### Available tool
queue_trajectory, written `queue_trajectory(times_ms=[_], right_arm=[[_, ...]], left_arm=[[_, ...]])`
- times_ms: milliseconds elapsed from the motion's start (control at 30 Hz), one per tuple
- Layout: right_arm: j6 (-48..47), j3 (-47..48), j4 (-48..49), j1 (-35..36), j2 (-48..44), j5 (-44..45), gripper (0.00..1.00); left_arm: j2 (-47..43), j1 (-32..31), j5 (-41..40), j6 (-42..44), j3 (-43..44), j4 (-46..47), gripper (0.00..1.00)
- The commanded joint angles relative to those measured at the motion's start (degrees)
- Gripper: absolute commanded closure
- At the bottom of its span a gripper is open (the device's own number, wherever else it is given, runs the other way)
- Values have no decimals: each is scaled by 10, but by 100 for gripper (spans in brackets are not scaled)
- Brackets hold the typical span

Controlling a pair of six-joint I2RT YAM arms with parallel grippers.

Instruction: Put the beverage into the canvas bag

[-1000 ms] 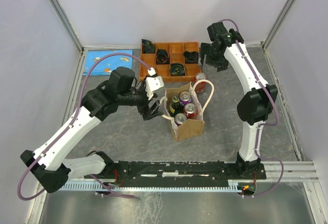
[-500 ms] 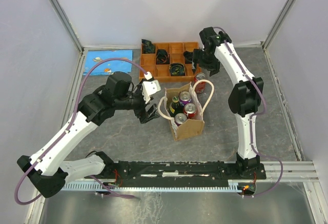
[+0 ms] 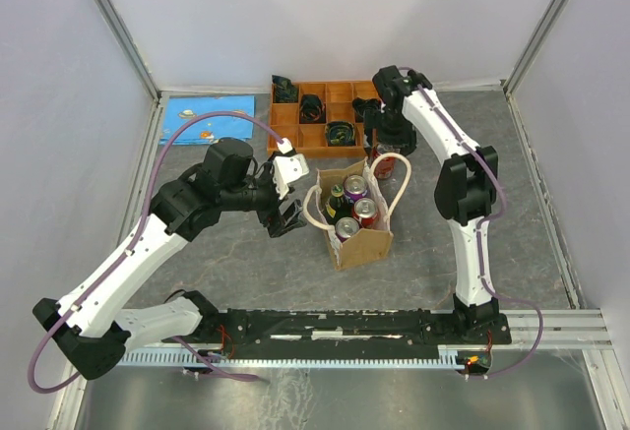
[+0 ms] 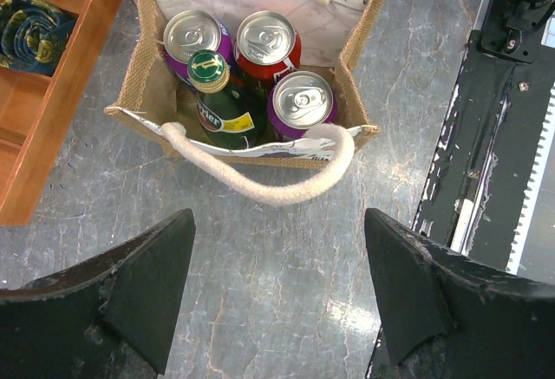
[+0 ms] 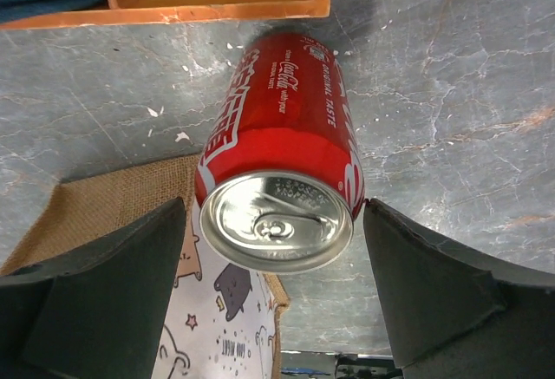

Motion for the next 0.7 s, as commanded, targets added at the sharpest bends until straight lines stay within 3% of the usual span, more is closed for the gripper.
queue_trajectory(times_ms=[0, 233, 333, 433, 500, 600, 667], right_arm=[[0, -6, 9, 3, 7, 11, 9], [5, -2, 14, 3, 14, 15, 16], [4, -5, 11, 4, 13, 18, 35], [5, -16, 12, 3, 3, 21, 72], [7, -26, 17, 3, -9, 20, 88], [8, -33, 17, 2, -30, 22, 98], [7, -34, 14, 2, -44, 27, 100]], left_arm=[[-8, 0, 14, 13, 1, 3, 15], [-11, -1, 15, 12, 1, 2, 15], [-11, -1, 13, 13, 2, 2, 15], [-11, -2, 6, 13, 6, 1, 15], [-9, -2, -1, 16, 11, 3, 15], [-4, -1, -19, 23, 25, 10, 15], [3, -1, -34, 31, 41, 16, 15]])
